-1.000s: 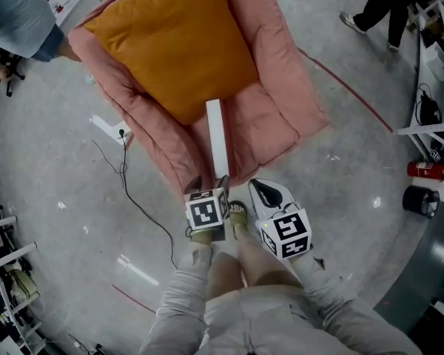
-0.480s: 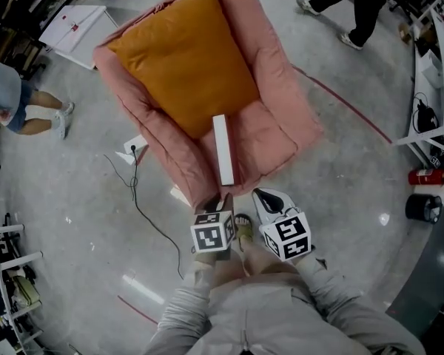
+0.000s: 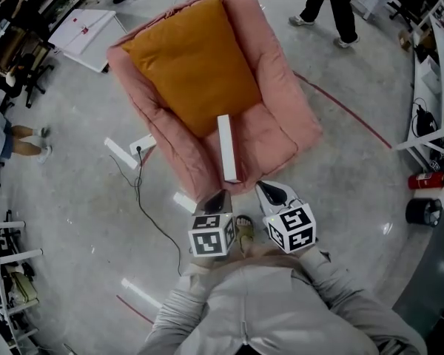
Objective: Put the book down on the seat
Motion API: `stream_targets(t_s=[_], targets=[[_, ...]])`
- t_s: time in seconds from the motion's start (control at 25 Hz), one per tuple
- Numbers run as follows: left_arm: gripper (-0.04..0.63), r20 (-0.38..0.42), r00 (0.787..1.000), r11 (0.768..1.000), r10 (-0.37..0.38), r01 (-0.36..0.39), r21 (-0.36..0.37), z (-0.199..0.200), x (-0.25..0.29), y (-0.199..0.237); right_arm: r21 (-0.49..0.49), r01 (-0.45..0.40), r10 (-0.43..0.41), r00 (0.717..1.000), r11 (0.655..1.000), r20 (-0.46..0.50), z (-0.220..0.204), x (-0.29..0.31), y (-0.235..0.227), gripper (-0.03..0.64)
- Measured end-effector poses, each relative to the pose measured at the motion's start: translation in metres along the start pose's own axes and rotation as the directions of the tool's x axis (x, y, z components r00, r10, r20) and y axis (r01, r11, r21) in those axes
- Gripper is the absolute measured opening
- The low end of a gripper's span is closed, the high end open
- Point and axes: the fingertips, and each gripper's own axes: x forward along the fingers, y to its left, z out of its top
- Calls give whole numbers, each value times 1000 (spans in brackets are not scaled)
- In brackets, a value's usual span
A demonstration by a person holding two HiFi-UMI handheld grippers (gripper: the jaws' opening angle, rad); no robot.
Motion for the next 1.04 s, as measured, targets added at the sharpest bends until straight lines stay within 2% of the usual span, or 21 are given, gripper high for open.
stream_targets(t_s=[0.52, 1.04], targets=[[6, 60, 998, 1000, 3, -3, 0, 13, -21, -1, -67, -40, 41, 999, 997, 21, 14, -4, 24, -1], [6, 54, 999, 1000, -1, 1, 6, 13, -15, -2, -69, -34, 35, 999, 997, 22, 11, -4, 22, -1]])
